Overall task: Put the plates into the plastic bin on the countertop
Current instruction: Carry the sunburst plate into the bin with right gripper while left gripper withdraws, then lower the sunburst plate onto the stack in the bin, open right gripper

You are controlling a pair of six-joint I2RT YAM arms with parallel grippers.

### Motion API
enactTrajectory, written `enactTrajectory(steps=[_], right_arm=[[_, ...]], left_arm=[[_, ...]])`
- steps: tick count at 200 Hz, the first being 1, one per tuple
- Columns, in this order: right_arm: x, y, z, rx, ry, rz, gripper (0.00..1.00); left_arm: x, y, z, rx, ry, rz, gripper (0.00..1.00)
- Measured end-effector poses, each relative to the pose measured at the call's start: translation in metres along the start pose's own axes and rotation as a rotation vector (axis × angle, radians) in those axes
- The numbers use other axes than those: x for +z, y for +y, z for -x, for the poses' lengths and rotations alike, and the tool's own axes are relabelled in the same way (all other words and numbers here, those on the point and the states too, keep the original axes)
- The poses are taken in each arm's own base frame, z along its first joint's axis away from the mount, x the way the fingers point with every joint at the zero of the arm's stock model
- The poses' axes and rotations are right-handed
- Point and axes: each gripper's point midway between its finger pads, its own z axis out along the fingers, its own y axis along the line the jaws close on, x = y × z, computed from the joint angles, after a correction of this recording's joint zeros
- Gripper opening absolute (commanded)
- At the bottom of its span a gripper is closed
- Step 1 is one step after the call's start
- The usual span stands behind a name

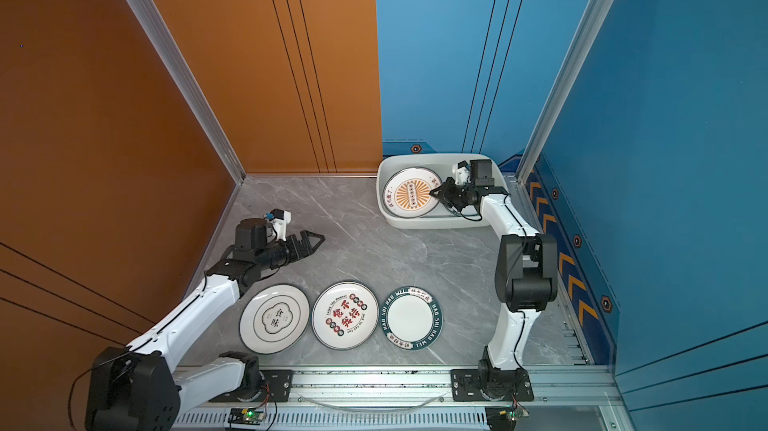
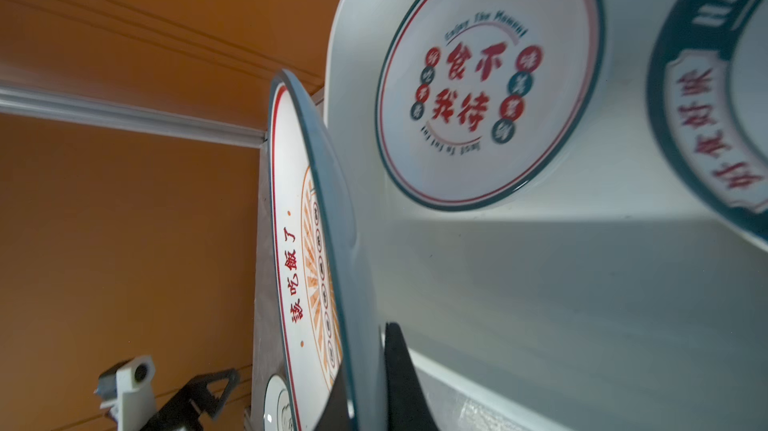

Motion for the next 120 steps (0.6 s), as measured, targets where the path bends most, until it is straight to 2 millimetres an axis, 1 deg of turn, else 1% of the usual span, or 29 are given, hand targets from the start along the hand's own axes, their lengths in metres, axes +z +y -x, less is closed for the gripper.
enactTrajectory(steps=[22,50,81,92,120], right_arm=[[0.012,-0.015,0.025,0.029,-0.038,-0.053,0.0],[0.032,-0.03,0.046,0.051,-0.056,-0.1,0.0],[0.049,-0.044,0.057,0.072,-0.055,-0.153,0.0],[0.053,-0.046,0.061,0.073,-0.057,-0.165,0.0],[0.065,-0.052,0.063,0.08,-0.051,-0.194,0.0]], left_arm=[[0.0,0.002,0.001,-0.005,-0.004,0.004,0.98],[-0.001,0.006,0.0,-0.013,-0.004,0.011,0.98],[-0.001,0.007,0.0,-0.014,-0.004,0.01,0.98],[-0.001,0.007,0.001,-0.014,-0.005,0.009,0.98],[-0.001,0.007,0.003,-0.013,-0.013,0.006,0.98]])
